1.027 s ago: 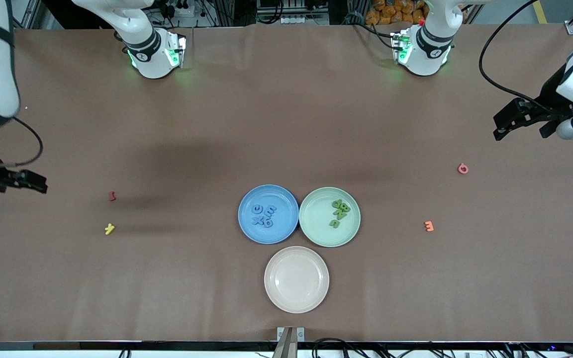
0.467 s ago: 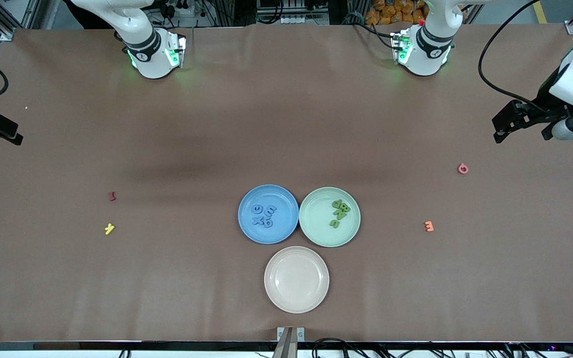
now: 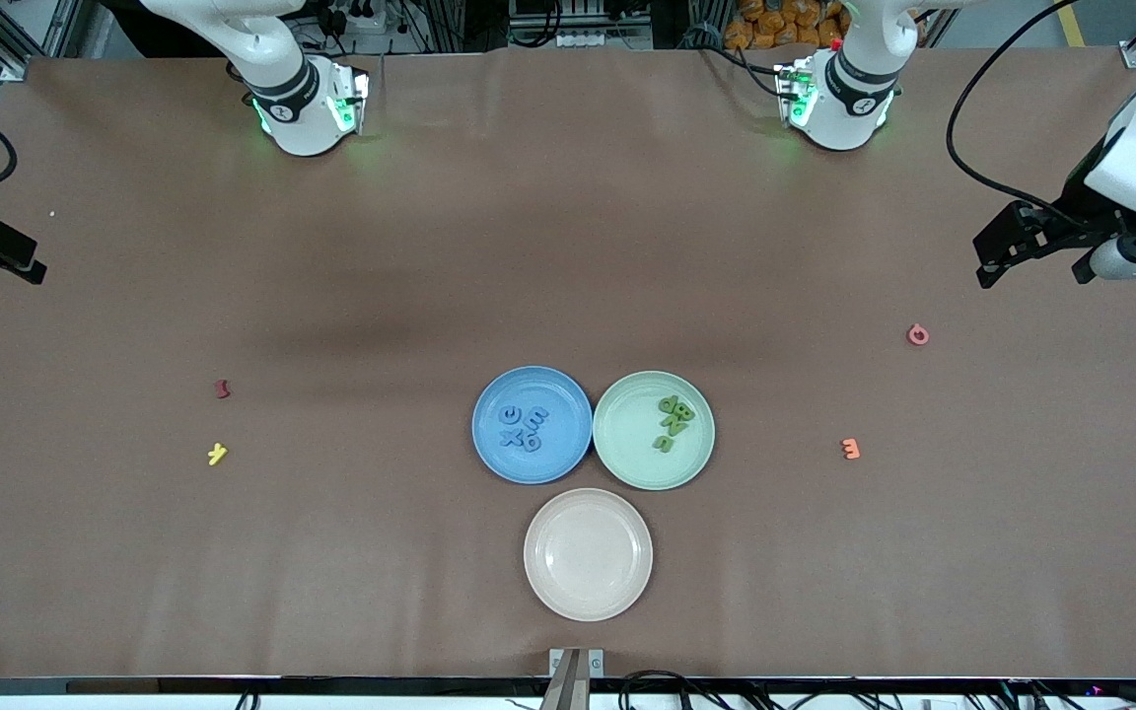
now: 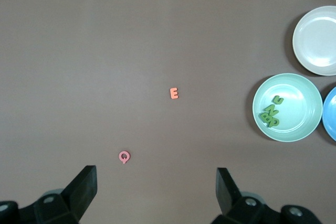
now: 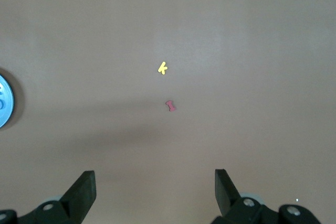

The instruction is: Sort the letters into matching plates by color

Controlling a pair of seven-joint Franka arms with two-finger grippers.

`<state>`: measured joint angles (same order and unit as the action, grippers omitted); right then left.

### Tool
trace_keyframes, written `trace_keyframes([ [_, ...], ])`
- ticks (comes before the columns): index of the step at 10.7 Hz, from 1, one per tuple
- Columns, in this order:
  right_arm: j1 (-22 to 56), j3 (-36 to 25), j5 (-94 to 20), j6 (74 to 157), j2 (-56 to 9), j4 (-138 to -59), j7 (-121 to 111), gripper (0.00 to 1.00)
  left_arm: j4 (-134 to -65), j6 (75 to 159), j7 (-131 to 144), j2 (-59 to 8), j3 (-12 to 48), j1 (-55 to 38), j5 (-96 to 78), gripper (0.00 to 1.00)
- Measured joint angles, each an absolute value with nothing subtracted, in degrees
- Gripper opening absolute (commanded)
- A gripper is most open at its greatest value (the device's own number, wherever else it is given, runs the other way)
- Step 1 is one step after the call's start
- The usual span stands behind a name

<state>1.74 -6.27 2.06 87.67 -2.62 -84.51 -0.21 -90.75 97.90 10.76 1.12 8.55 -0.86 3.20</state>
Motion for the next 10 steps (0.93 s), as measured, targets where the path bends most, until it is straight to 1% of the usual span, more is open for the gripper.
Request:
trace_keyframes([
  [7,1.74,-6.34,2.07,88.61,-2.99,-84.78,5.06,1.0,-91.37,94.49,8.37,1.13,8.58,-0.86,3.2,1.0],
  [10,1.74,-6.4,2.08,88.62,-3.05,-84.81,5.11,1.0,-91.37,94.3,7.1,1.13,8.58,-0.83,3.2,1.0],
])
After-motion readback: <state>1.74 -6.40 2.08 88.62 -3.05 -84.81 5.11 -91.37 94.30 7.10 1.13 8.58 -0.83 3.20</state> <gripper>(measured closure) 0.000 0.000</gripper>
